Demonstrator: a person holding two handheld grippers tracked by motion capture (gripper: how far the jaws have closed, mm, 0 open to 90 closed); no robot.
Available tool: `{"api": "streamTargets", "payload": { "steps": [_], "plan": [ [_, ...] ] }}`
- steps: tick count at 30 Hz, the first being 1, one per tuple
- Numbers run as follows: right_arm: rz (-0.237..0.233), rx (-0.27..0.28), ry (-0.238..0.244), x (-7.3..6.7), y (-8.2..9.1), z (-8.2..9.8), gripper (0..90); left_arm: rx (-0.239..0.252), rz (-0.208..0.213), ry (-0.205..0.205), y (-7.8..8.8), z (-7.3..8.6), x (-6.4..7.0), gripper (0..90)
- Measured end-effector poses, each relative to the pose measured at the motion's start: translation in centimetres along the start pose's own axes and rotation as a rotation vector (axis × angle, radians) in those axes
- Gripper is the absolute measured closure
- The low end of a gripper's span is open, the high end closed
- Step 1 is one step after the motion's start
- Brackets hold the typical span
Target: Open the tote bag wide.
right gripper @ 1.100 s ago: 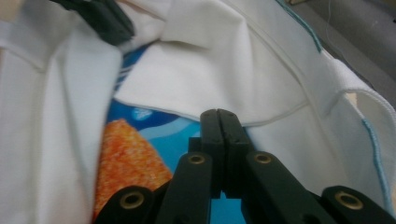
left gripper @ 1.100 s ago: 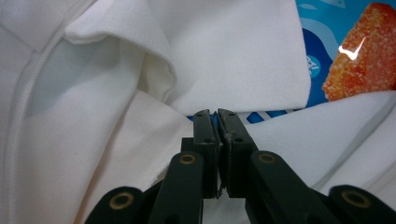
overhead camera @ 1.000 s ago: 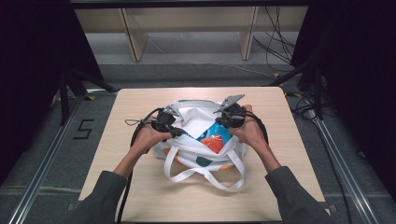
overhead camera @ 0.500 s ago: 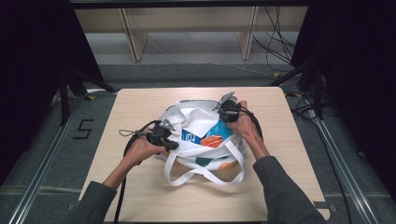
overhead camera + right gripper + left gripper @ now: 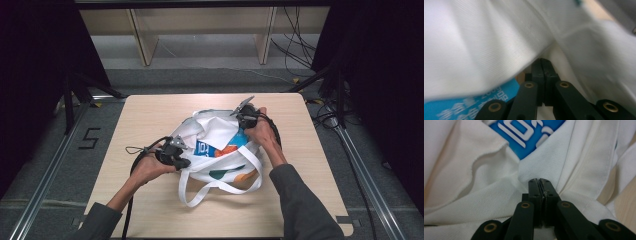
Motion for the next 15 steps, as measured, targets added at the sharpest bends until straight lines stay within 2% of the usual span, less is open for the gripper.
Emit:
{"api": "streamTargets", "payload": {
  "steps": [2,3,5,7,9,10,11,13,14,15],
  "plan": [
    [0.002,0.053,-0.004,0.0,1.6,-0.4,90.0,0.037,0.006,0.021,0.2,-0.6,-0.1,84.9],
    [0.007,0.092,-0.002,-0.1,2.3,-0.6,90.0,0.048,0.008,0.013,0.4,-0.9,-0.2,84.2],
    [-0.011,0.151,-0.002,-0.7,3.8,-0.9,90.0,0.09,0.004,0.046,0.6,-1.8,-0.1,84.5],
    [-0.033,0.185,0.003,-1.6,5.2,-0.9,90.0,0.112,0.003,0.053,0.5,-2.9,-0.1,84.9],
    [-0.059,0.212,0.041,-2.7,6.4,-0.6,90.0,0.132,-0.001,0.058,0.3,-4.1,-0.2,85.3],
    [-0.075,0.213,0.045,-3.2,6.7,-0.4,90.0,0.135,-0.001,0.037,0.1,-4.8,-0.3,85.2],
    [-0.104,0.215,0.051,-4.1,7.1,-0.2,90.0,0.141,0.004,0.054,-0.2,-5.4,-0.1,85.5],
    [-0.116,0.223,0.09,-5.5,7.6,0.3,90.0,0.129,0.013,0.036,-0.9,-6.6,0.3,85.5],
    [-0.137,0.226,0.111,-6.2,7.8,0.6,90.0,0.127,0.017,0.026,-1.4,-7.3,0.5,85.5],
    [-0.149,0.226,0.116,-6.9,8.0,0.9,90.0,0.109,0.024,0.006,-1.6,-7.5,0.6,85.5]
  ]
}}
Point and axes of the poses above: each handheld gripper's, and its own axes: y roughly backward along the jaws, z roughly out of its underside, x roughly to its right, the point moved 8 cm from there along -y, roughly forward along the jaws, and after that the axes turned 4 degrees about y, right-handed, at the moved point
